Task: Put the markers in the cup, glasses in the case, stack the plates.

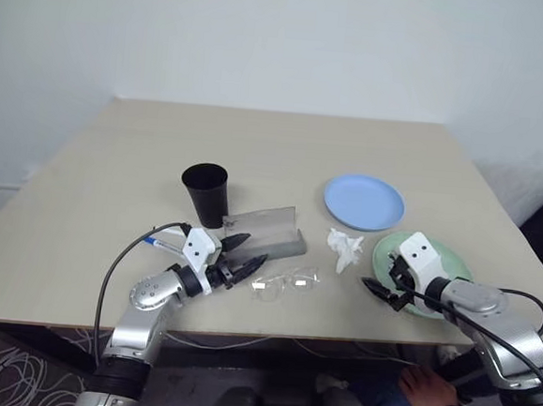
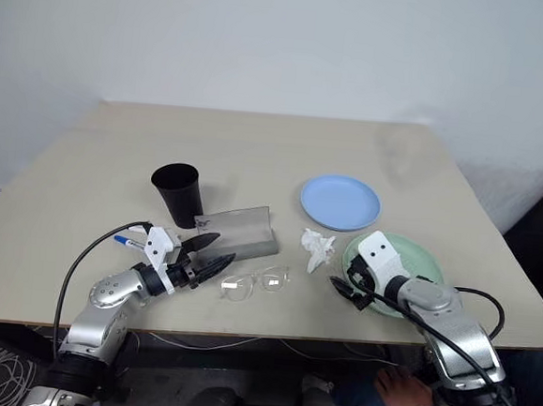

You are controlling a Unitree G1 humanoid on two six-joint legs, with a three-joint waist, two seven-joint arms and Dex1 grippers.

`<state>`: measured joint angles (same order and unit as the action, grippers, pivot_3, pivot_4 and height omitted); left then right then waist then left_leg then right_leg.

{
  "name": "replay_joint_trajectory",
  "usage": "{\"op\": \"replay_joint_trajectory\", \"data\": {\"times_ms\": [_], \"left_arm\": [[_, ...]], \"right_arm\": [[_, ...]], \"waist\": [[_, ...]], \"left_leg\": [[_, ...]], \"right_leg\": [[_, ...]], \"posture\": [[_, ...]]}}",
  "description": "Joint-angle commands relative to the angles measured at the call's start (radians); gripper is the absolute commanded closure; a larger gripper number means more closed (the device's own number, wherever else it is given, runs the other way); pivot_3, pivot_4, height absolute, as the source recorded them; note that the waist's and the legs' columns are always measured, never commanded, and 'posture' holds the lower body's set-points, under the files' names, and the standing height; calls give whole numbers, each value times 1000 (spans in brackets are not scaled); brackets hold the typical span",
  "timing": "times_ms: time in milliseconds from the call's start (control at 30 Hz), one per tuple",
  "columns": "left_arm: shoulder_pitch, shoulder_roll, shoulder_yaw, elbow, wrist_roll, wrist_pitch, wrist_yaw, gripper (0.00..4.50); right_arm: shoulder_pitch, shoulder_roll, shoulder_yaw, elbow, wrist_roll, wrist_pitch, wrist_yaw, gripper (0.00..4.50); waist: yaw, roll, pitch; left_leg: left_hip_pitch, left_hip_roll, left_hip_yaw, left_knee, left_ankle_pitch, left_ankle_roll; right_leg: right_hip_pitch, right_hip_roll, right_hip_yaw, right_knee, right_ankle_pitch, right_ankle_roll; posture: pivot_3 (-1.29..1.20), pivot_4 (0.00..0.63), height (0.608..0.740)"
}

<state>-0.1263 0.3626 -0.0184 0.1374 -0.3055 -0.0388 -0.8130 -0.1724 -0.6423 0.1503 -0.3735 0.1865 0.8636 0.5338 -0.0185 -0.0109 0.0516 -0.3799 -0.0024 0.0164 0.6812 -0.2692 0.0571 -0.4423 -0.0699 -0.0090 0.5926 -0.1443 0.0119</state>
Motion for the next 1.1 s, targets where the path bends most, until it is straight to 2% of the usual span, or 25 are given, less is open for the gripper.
{"op": "replay_joint_trajectory", "data": {"times_ms": [33,400,1100], "left_arm": [[-18,-2,0,-58,1,4,12,1285],[10,7,2,-123,-2,51,25,1285],[1,7,1,-136,0,77,26,1285]], "right_arm": [[-34,-11,14,-57,-46,49,-45,37],[-71,-59,105,-129,-118,210,-66,37],[-106,-89,159,-124,-166,303,-88,37]], "waist": [[0,0,0],[0,0,0],[0,0,0]], "left_leg": [[0,0,0,0,0,0],[-1,0,0,1,0,0],[-1,0,0,1,0,0]], "right_leg": [[0,0,0,0,0,0],[0,0,-1,0,0,0],[0,0,-1,0,0,0]], "posture": [[0,0,720],[0,0,720],[0,0,720]]}}
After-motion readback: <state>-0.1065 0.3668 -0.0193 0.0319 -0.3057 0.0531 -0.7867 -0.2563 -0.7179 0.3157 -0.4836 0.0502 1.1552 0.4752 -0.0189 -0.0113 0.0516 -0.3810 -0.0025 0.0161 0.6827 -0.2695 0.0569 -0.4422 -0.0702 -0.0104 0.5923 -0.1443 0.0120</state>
